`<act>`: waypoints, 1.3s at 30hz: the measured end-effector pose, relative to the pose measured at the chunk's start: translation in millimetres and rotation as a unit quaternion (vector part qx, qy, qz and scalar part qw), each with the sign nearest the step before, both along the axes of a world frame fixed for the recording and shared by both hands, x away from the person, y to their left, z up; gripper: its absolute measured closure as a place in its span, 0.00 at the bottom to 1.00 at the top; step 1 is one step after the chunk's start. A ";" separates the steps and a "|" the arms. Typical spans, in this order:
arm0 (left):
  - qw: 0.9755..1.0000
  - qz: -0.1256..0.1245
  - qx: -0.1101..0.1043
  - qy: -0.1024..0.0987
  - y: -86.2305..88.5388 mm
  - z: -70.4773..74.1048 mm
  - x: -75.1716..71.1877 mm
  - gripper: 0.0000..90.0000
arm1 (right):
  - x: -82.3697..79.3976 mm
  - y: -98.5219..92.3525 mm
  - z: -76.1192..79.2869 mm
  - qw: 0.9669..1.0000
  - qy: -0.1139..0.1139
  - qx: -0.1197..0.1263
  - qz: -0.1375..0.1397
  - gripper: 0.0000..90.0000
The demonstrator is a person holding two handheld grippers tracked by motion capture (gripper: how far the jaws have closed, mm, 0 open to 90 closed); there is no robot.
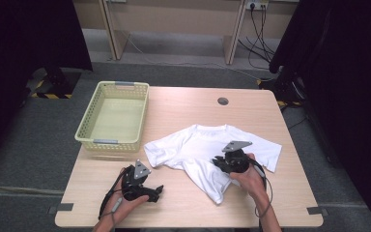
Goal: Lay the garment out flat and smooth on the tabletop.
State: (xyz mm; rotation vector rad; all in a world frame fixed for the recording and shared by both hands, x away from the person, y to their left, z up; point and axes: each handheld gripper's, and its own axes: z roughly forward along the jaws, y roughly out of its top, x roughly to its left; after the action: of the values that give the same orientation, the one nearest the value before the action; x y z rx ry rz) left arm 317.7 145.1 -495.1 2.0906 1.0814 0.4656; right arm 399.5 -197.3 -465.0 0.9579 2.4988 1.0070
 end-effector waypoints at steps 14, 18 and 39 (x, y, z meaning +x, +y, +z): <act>1.000 0.006 0.000 0.001 2.3 0.0 -2.9 0.00 | -79.4 -65.5 30.7 0.996 -0.070 0.030 -0.036 0.94; 1.000 0.004 0.000 0.001 3.6 -0.1 -4.6 0.00 | -102.0 -79.6 23.4 0.996 -0.070 0.023 -0.049 0.93; 0.993 -0.110 -0.031 -0.004 -101.1 40.6 23.4 0.08 | -121.6 -104.0 4.8 0.988 -0.038 0.042 -0.141 0.53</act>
State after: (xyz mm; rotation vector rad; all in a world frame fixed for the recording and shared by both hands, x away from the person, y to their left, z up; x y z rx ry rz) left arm 341.1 44.0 -454.5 2.1209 0.8360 0.3280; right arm 277.9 -301.3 -460.2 1.2324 2.1956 1.0412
